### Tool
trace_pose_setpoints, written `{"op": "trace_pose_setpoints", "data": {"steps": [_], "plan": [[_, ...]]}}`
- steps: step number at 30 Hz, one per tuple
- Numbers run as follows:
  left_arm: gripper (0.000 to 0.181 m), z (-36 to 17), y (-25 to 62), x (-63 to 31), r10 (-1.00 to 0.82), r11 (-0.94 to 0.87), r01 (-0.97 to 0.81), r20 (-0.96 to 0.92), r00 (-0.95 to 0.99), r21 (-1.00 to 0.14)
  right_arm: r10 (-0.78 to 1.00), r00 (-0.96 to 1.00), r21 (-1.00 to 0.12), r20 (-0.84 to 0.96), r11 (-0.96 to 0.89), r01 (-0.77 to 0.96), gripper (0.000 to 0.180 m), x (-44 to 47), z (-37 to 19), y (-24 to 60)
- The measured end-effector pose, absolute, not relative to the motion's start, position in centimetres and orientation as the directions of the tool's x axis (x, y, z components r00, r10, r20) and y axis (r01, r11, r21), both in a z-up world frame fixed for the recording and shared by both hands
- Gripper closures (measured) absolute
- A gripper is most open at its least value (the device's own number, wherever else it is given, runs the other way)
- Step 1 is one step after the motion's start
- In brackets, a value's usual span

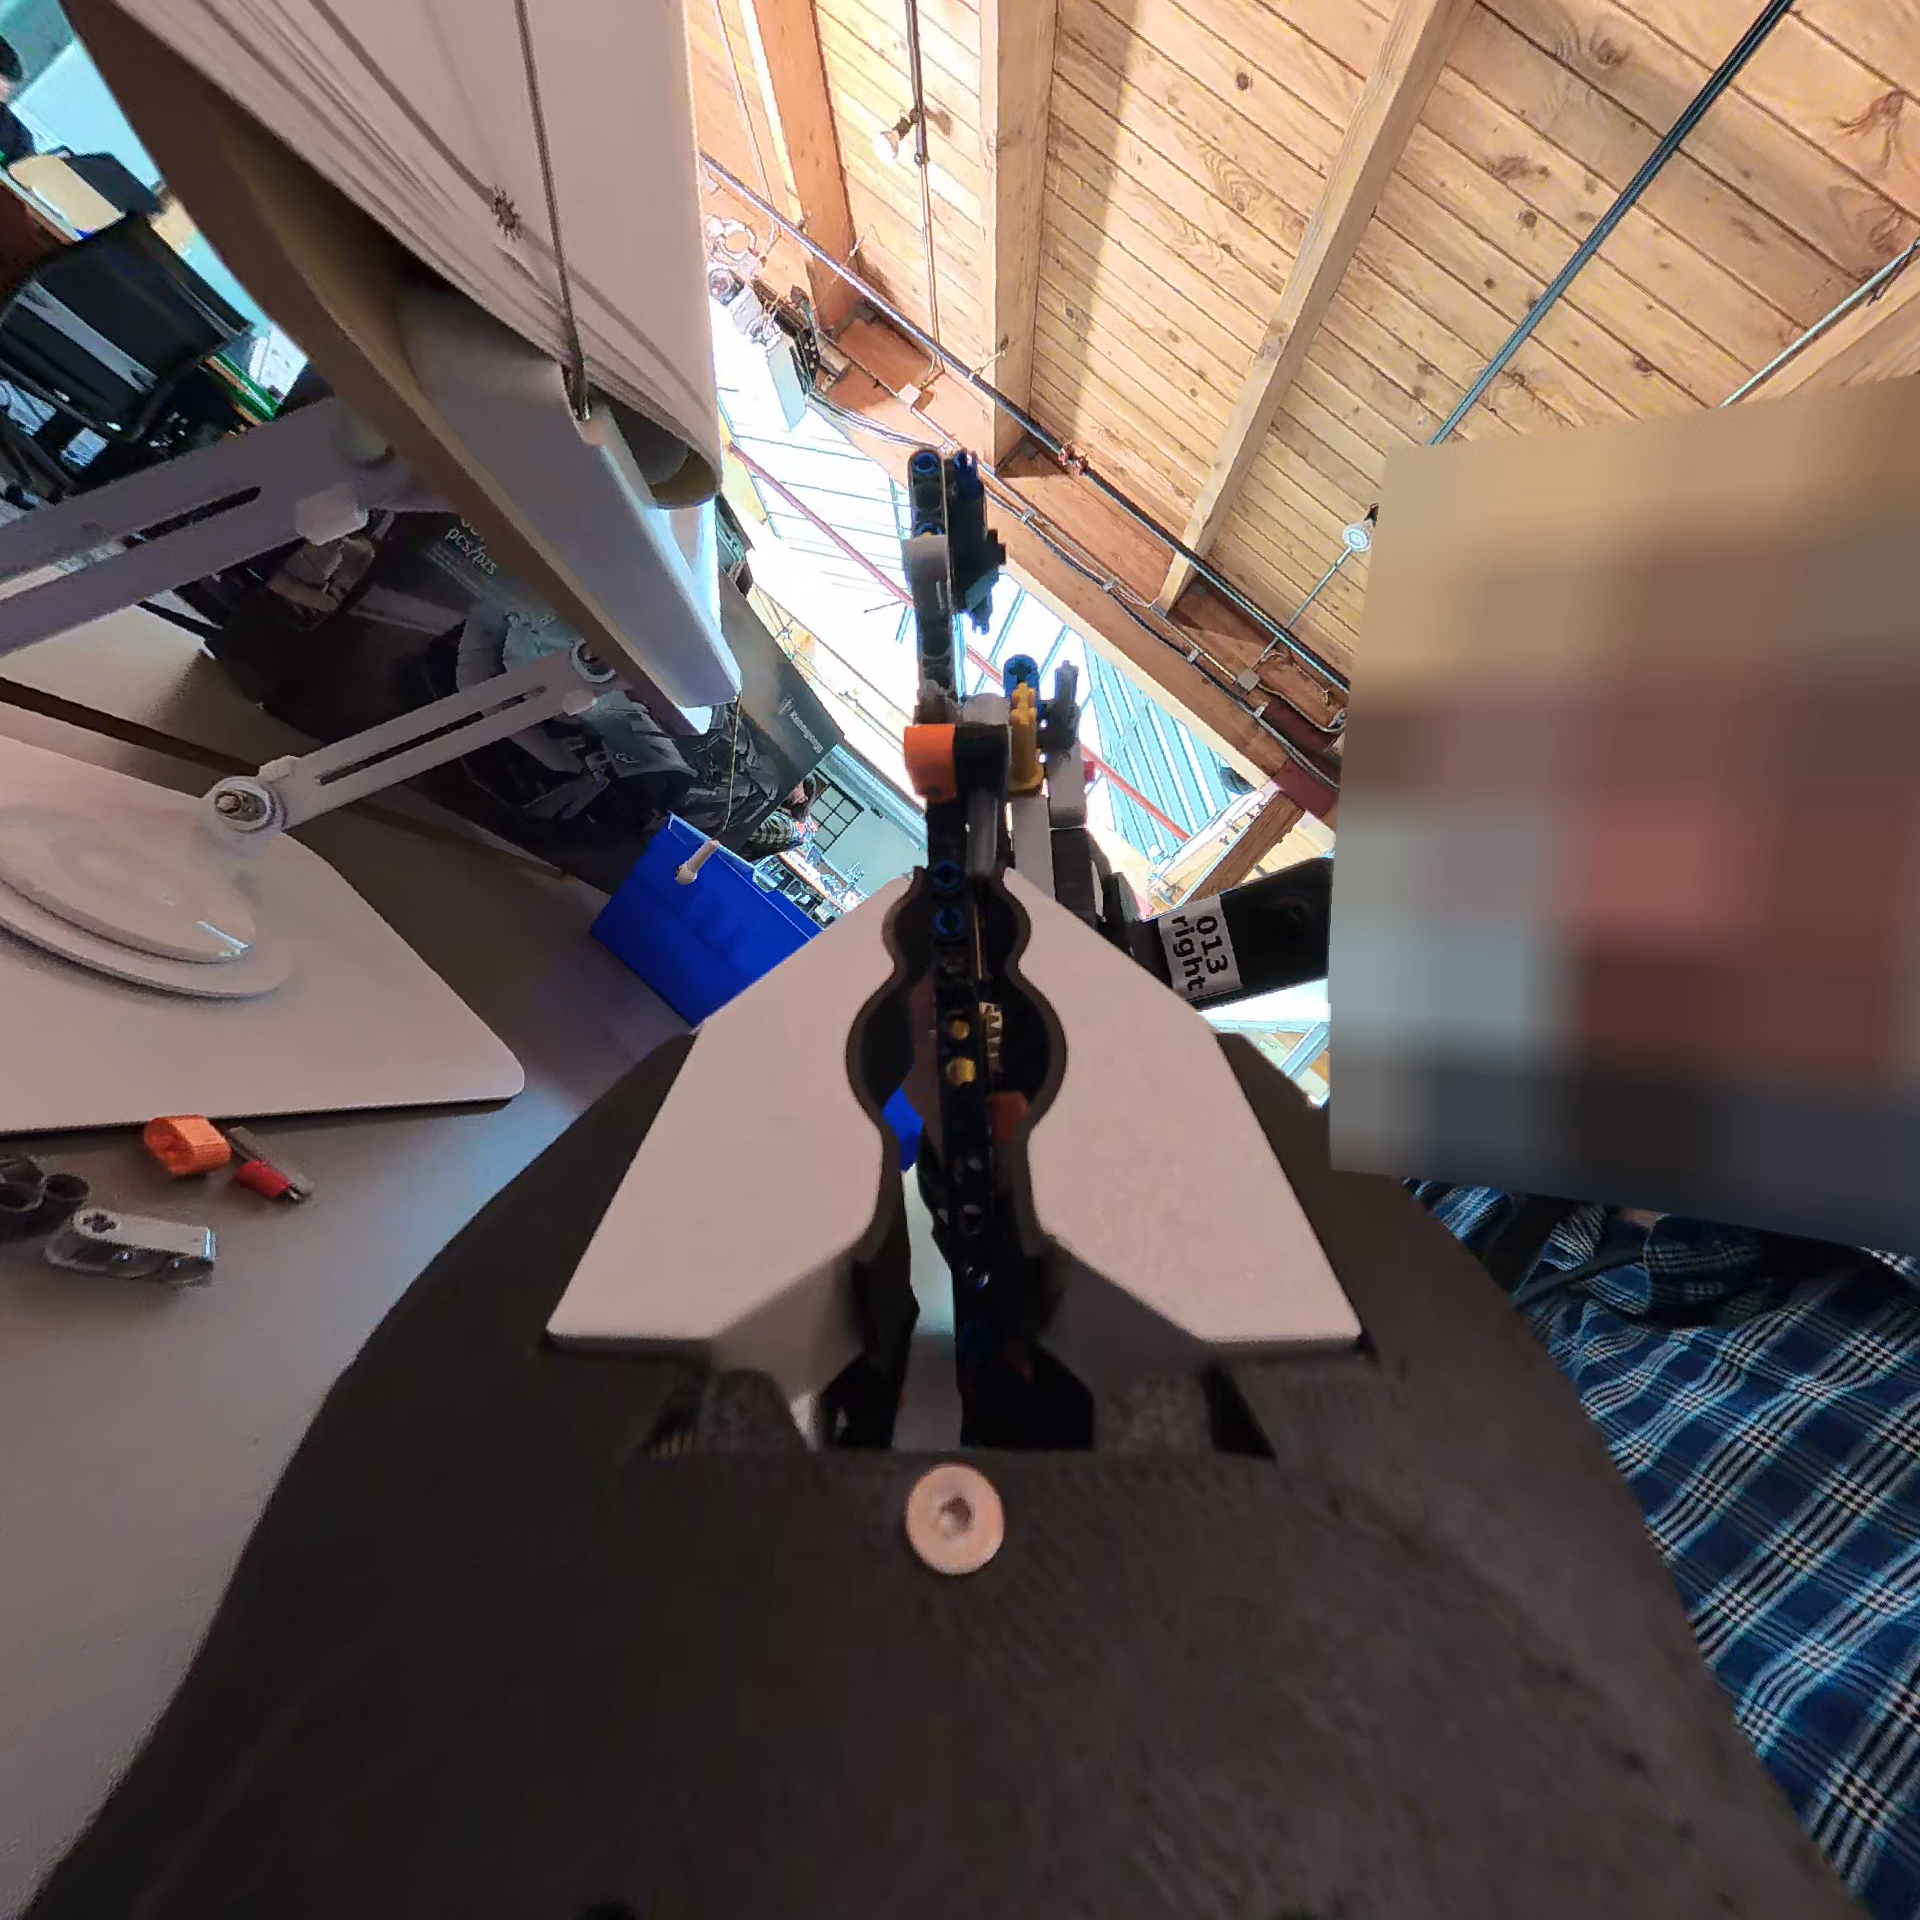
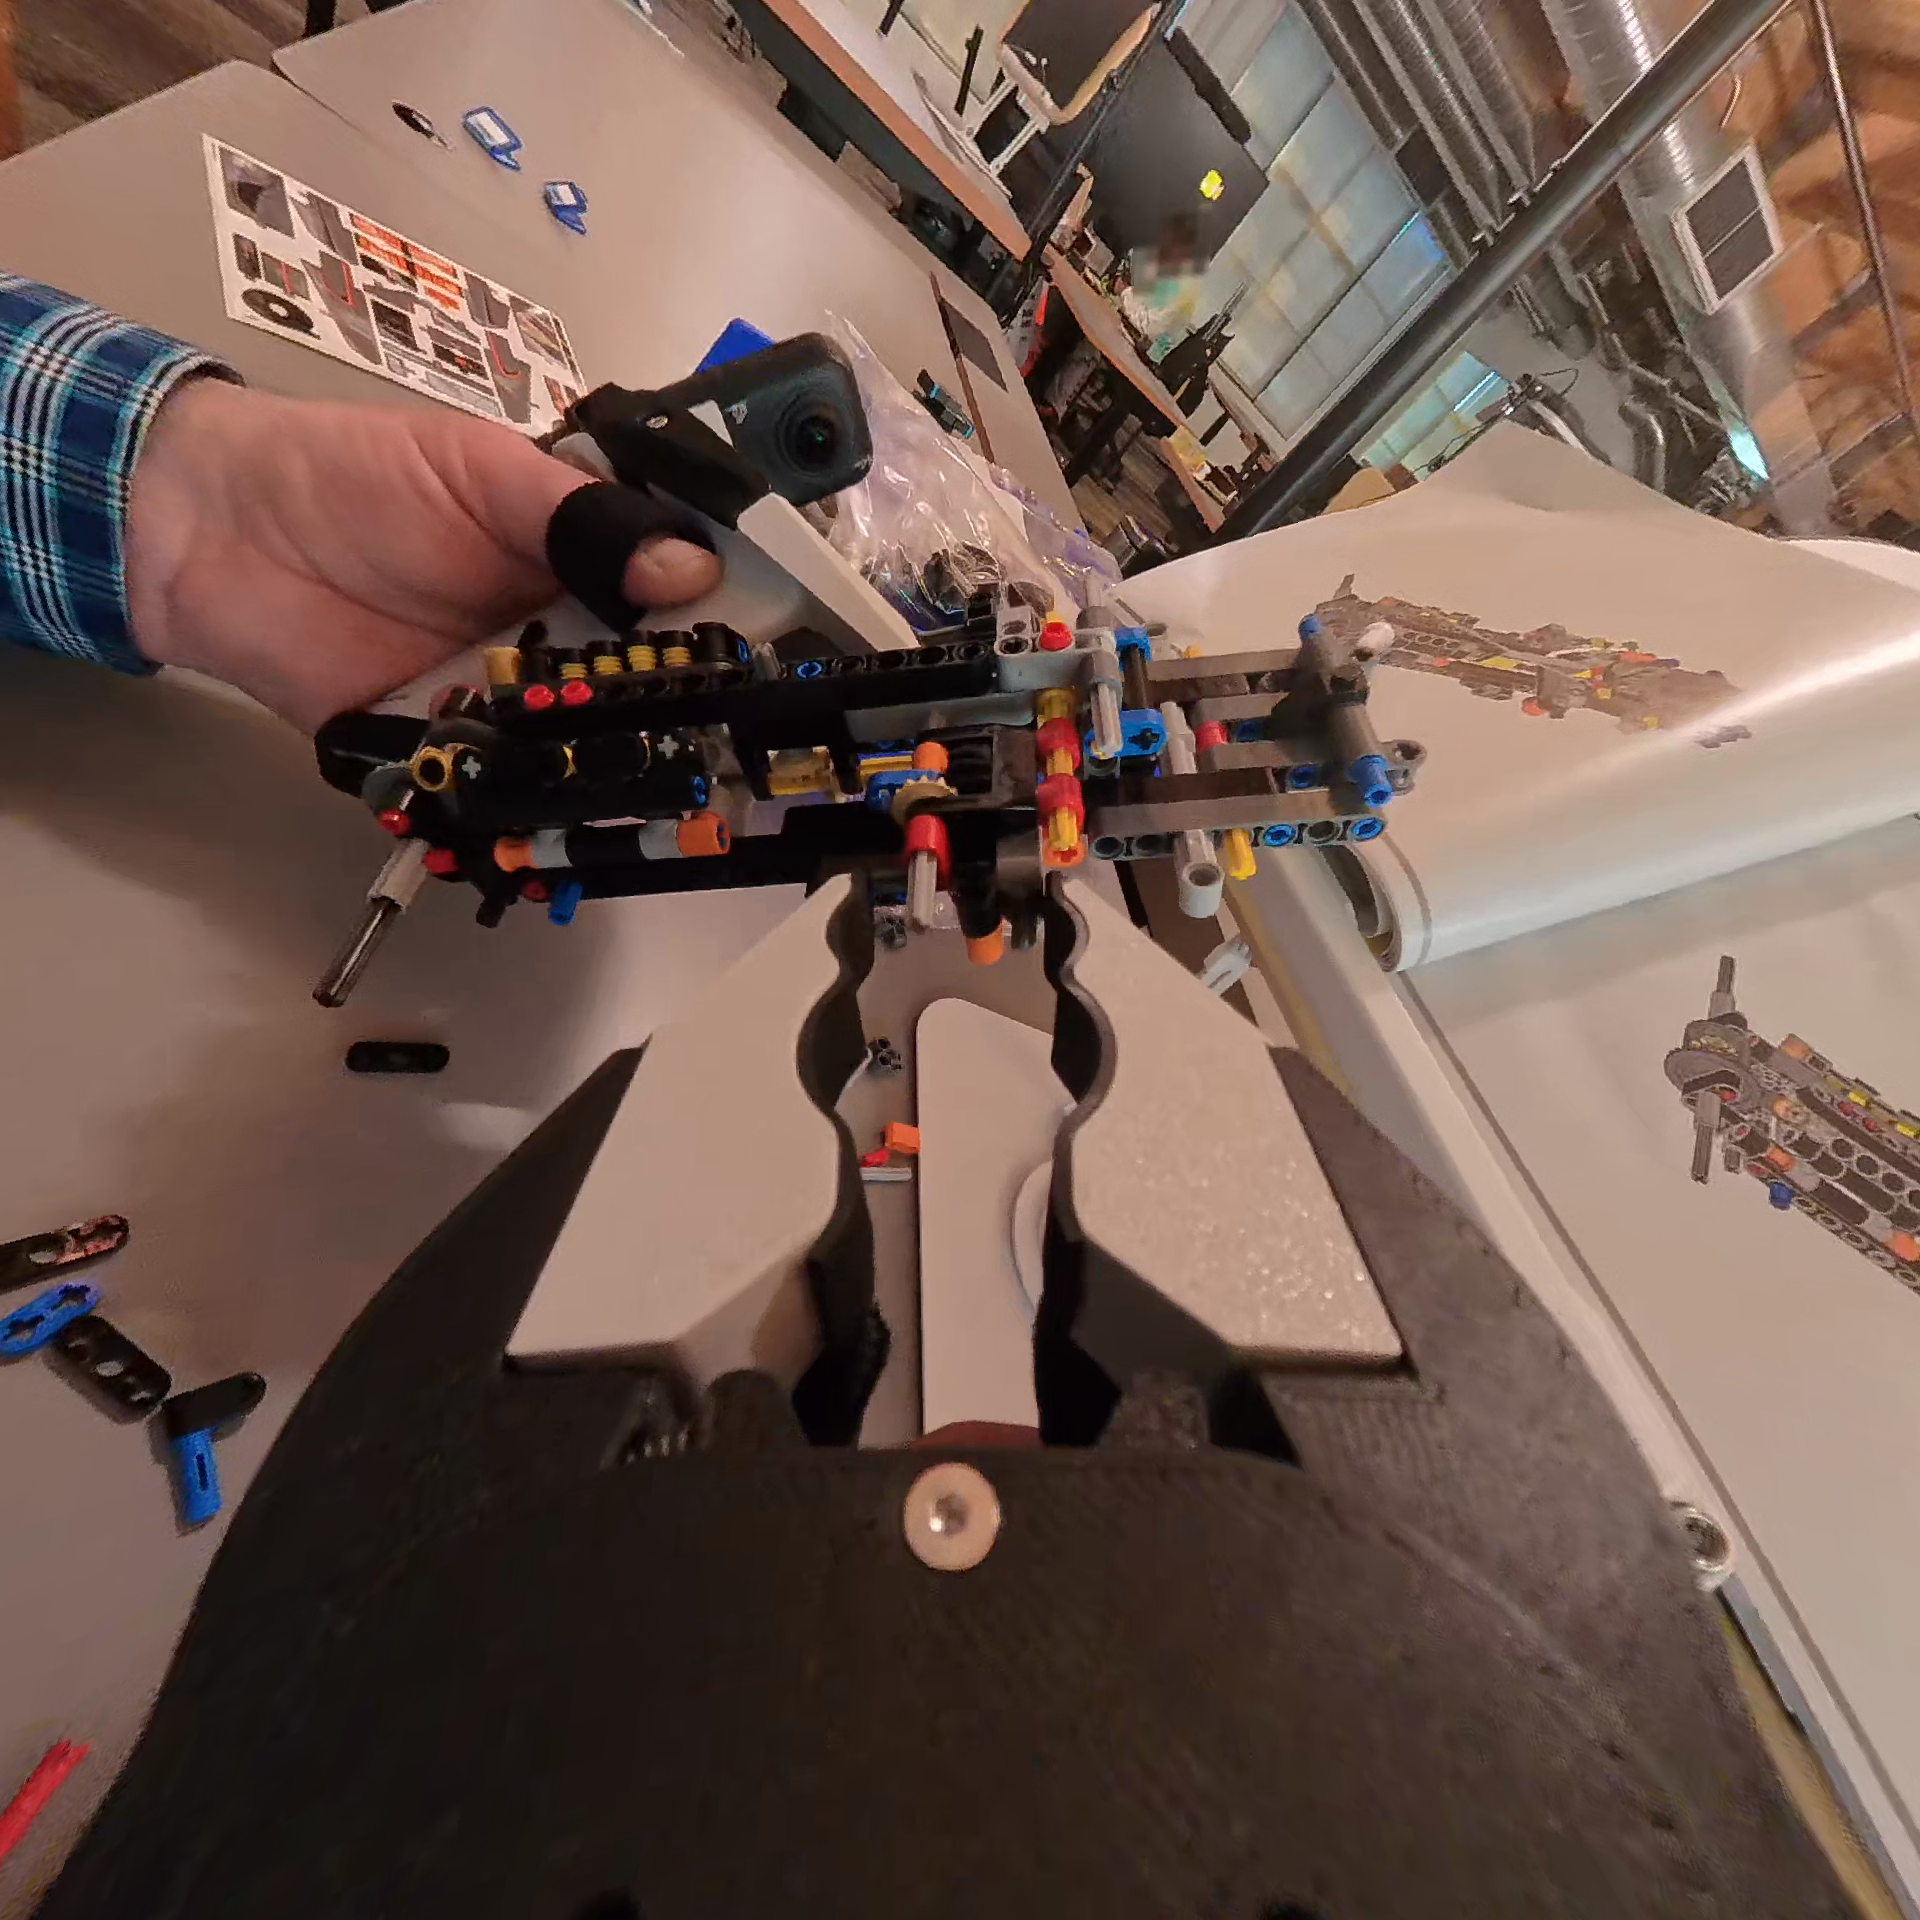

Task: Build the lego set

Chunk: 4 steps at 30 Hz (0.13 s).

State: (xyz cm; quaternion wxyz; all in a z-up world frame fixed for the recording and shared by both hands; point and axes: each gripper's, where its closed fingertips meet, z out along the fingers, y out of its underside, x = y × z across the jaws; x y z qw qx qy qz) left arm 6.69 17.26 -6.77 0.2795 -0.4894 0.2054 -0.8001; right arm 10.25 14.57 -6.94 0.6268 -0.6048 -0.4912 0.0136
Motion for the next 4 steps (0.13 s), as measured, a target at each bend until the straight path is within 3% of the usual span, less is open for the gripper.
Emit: {"op": "trace_pose_setpoints", "data": {"steps": [4], "plan": [[0.172, -6.63, 17.28, 6.87, -0.635, -0.771, 0.257, 0.675, -0.375, -0.582, 0.632, 0.541, -0.806, 0.555, 0.249, 0.537, 0.150, 10.45, -6.67, 14.59]]}}
